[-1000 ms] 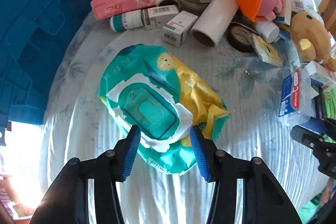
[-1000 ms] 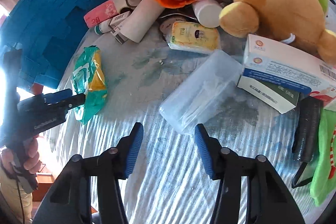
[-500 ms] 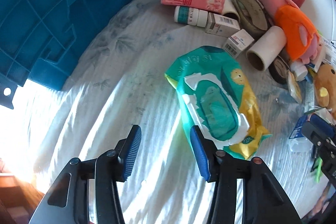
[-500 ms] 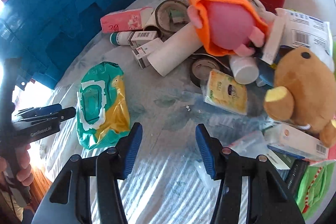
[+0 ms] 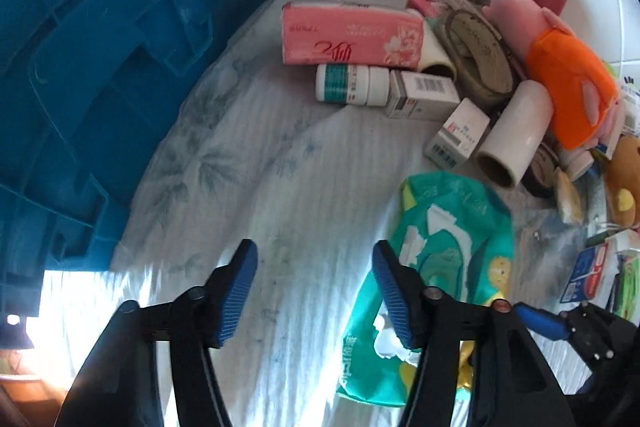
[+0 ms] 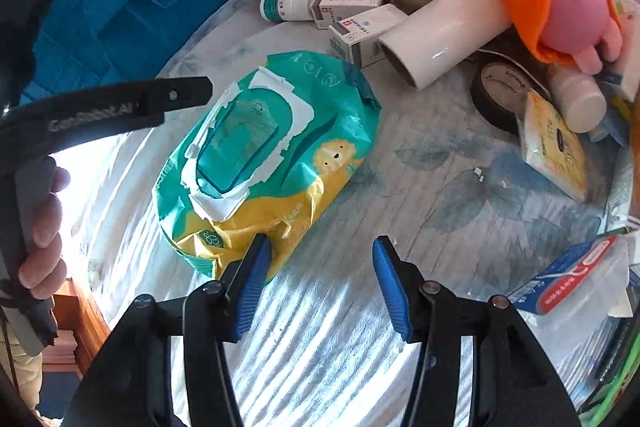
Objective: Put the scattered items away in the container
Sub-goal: 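Grasp the teal wet-wipe pack with the left tool while the right tool grasps the clear plastic box, then lift the wet-wipe pack and clear box and carry both toward the blue crate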
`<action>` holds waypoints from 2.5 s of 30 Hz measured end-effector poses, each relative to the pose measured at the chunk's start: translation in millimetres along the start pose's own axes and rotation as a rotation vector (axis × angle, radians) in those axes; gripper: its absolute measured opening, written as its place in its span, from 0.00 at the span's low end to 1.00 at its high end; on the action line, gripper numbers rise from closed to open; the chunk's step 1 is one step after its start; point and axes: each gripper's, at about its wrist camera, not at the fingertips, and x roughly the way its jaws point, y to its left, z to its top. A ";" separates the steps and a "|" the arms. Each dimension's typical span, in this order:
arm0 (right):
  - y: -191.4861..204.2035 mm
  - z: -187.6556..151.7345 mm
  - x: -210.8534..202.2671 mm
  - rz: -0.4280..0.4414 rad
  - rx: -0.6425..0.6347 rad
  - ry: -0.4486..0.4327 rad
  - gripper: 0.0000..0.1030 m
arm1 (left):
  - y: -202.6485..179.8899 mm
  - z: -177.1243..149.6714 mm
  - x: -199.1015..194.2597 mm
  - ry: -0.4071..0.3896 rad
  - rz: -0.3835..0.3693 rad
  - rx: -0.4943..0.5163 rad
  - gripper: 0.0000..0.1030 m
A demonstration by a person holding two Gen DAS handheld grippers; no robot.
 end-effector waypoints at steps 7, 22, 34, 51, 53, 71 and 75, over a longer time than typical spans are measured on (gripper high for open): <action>-40.1 -19.2 -73.9 -0.131 0.169 -0.154 0.79 | -54.4 -7.9 -10.3 -0.003 -0.084 0.228 0.85; -117.2 -32.6 -40.2 -0.169 0.511 -0.114 0.74 | -100.5 -17.3 41.5 0.146 -0.098 0.312 0.76; -113.3 -50.1 -52.2 -0.175 0.473 -0.127 0.34 | -95.7 -31.6 -7.9 0.040 -0.135 0.319 0.50; -91.3 -73.0 -64.0 -0.196 0.400 -0.120 0.63 | -93.0 -61.4 -27.5 0.014 -0.124 0.339 0.50; -93.7 -67.6 -71.7 -0.196 0.401 -0.140 0.87 | -95.6 -66.0 -22.0 0.028 -0.127 0.341 0.50; -66.0 -45.9 -97.2 -0.249 0.267 -0.210 0.32 | -104.7 -60.2 -63.7 -0.099 -0.125 0.326 0.50; -43.8 -29.5 -138.4 -0.242 0.186 -0.299 0.32 | -101.4 -49.7 -99.8 -0.191 -0.119 0.307 0.50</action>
